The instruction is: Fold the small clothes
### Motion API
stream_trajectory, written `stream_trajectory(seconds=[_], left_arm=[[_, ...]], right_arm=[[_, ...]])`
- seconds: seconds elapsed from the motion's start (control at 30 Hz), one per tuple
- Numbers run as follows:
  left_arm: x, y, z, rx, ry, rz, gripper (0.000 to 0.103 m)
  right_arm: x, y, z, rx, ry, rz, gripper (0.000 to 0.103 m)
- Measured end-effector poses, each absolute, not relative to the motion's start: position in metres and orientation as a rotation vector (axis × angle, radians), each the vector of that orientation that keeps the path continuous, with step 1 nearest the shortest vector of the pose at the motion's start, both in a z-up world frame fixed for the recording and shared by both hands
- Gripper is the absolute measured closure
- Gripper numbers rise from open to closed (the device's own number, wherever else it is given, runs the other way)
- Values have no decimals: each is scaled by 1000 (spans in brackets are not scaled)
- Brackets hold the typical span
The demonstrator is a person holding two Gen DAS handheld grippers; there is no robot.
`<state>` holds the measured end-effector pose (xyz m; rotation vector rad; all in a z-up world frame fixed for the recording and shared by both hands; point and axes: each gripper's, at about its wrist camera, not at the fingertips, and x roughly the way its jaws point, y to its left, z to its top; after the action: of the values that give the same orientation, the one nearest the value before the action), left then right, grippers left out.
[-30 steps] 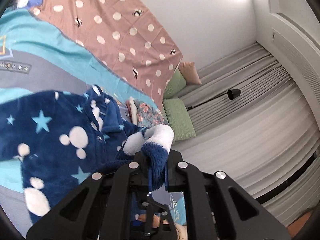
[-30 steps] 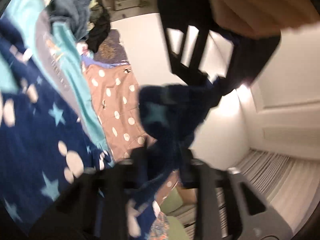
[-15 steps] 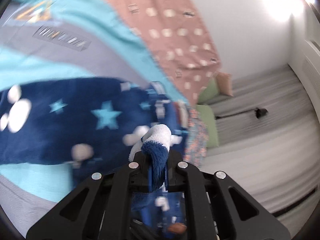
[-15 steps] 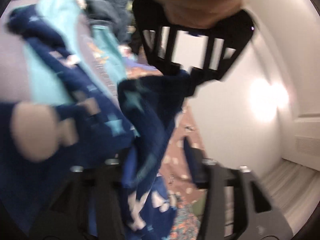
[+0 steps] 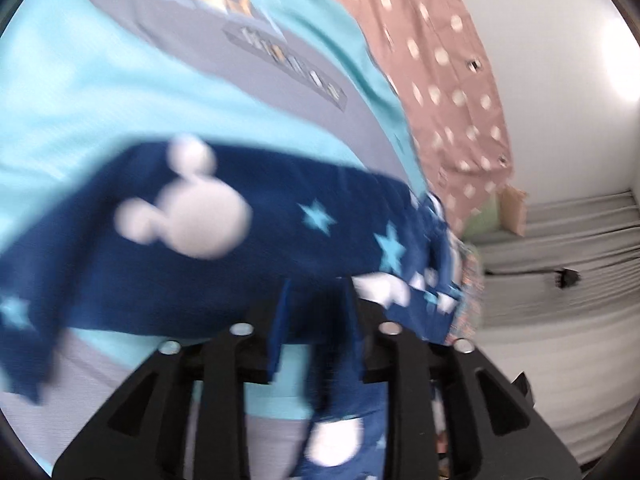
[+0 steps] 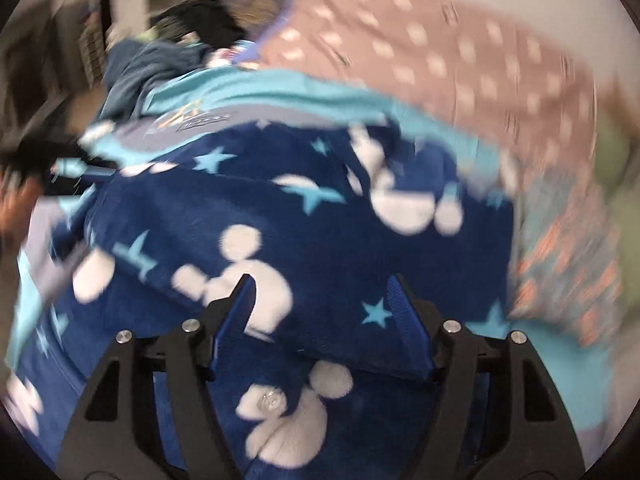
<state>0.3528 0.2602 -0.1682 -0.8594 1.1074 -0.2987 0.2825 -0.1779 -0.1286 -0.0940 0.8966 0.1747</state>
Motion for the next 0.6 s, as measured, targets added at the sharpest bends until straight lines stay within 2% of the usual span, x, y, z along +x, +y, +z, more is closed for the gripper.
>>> stream_trajectory(seconds=[0.1,0.17,0.3,0.47,0.57,0.6], left_arm=[[322,290,-149,-676,1028,-61,58],[301,311,-146,-610,999,29,53],[266,352,-171,-636,1029,142,52],[235,352,-205,-555,1119,79,51],[217,345,-207,-465,1099,39,37],[217,344,-208,-455,1091,37,37]], right_arm=[[295,-183,-163,-67,987,170,33],[291,-188,-165,-32,977,174,33],[295,-188,-167,-17,975,173,30],[298,-188,-174,-30,969,174,30],[297,-190,-172,-20,972,178,29],[297,-190,-172,-22,970,178,29]])
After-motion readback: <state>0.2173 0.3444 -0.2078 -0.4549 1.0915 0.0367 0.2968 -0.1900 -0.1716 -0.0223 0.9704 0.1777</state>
